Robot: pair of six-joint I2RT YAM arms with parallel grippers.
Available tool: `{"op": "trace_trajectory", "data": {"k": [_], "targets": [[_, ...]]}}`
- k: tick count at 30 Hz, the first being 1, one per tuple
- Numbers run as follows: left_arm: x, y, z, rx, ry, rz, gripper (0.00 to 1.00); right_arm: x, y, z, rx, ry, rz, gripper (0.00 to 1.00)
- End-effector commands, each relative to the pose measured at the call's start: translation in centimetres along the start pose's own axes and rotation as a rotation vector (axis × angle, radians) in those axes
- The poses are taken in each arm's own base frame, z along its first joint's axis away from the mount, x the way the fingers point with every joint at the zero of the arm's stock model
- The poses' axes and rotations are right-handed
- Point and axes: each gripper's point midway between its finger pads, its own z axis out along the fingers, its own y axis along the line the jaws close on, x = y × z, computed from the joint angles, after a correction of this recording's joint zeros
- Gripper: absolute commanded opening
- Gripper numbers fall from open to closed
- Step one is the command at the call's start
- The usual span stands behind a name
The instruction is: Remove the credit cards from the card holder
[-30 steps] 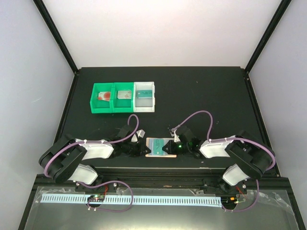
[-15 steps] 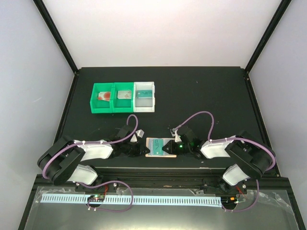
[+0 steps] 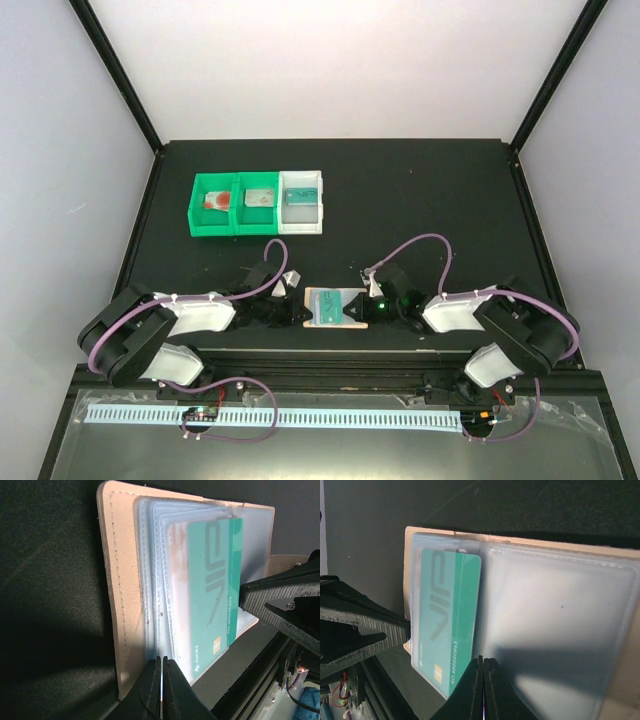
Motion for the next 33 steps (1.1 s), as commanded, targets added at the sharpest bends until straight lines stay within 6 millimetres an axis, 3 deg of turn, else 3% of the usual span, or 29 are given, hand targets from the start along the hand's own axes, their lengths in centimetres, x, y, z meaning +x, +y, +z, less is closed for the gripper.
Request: {"op": "trace_trajectory", "data": {"k": [1, 9, 20, 26, 33], "targets": [[0.6, 1.3, -0.2, -0.052, 0.005, -0.001, 0.05, -0.1, -0.3, -0.4, 0.005, -0.017, -0.011, 0.03], [0.0, -0.9, -0.9, 0.009, -0.011, 0.015, 0.11, -0.5, 1.0, 0.2, -0.056, -0.002, -0.008, 0.15], [-0.7, -3.7, -0.9, 0.085, -0.029, 0.061, 0.17, -0.4, 0.7, 1.1, -0.057, 0.02, 0.01, 0.15], [-0.7, -3.4, -0.2, 0.076, -0.015, 0.072, 0.14, -0.4, 0.5, 1.2, -0.046, 0.02, 0.01, 0.05], [0.0, -0.6, 0.5, -0.035, 0.007, 0.065, 0.1, -0.4, 0.3, 0.7, -0.02, 0.013, -0.009, 0.01]]}}
